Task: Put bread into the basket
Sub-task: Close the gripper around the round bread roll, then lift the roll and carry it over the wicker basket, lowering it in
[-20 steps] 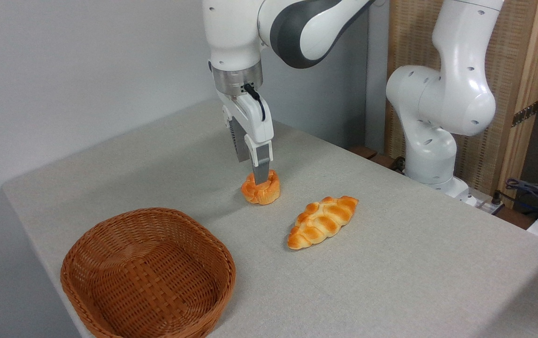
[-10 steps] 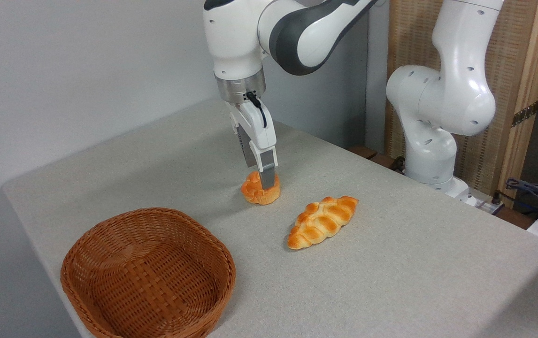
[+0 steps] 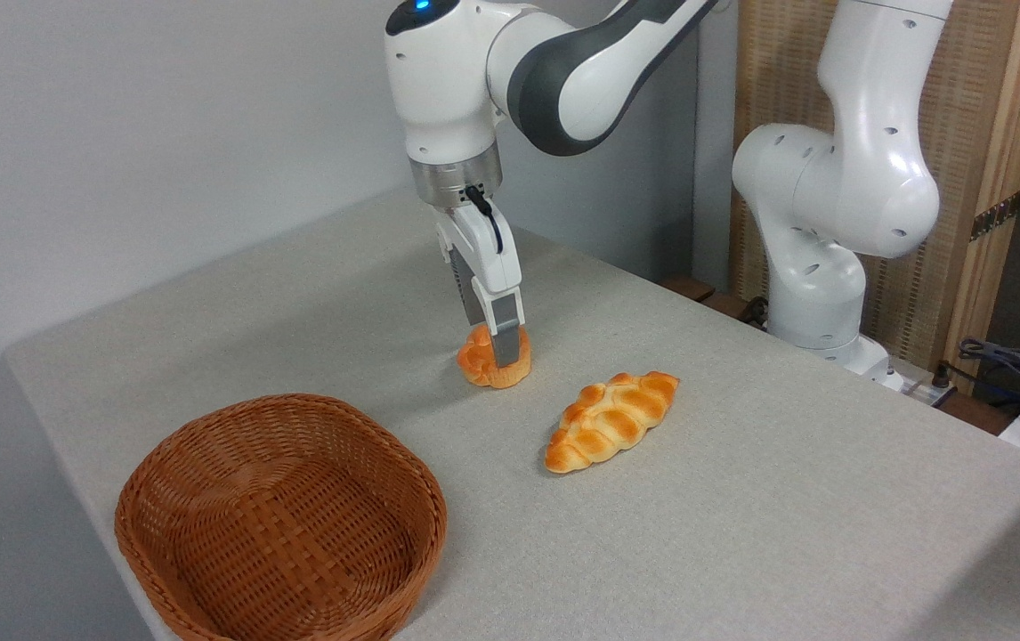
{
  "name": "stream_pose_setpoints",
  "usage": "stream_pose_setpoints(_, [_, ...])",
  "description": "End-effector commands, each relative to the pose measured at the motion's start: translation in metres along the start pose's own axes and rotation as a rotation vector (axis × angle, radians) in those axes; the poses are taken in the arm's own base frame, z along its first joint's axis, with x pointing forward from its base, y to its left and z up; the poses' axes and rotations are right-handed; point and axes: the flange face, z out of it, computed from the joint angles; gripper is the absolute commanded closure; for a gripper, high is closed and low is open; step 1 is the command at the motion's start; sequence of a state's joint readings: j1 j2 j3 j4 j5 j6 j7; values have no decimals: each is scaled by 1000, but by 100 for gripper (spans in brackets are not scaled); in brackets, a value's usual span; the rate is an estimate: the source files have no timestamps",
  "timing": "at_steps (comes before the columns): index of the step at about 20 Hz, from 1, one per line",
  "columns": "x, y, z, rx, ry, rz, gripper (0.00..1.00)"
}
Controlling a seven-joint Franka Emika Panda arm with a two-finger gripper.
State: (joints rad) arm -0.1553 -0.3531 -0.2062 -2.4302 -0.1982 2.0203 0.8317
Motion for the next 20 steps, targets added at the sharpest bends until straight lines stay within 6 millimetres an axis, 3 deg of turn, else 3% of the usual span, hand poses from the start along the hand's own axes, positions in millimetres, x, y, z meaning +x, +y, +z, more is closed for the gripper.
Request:
stream_pose_setpoints(1, [-1,1,8,11,-3,21,0])
stream_pose_setpoints(3, [-1,1,7,12,-2,21,6])
stream_pose_setpoints(5, [-1,1,7,12,-2,21,30])
stream_pose_setpoints(9, [-1,0,8,11,-3,21,54])
stream_pose_setpoints(20, [0,-1,12,3,-8,20,54])
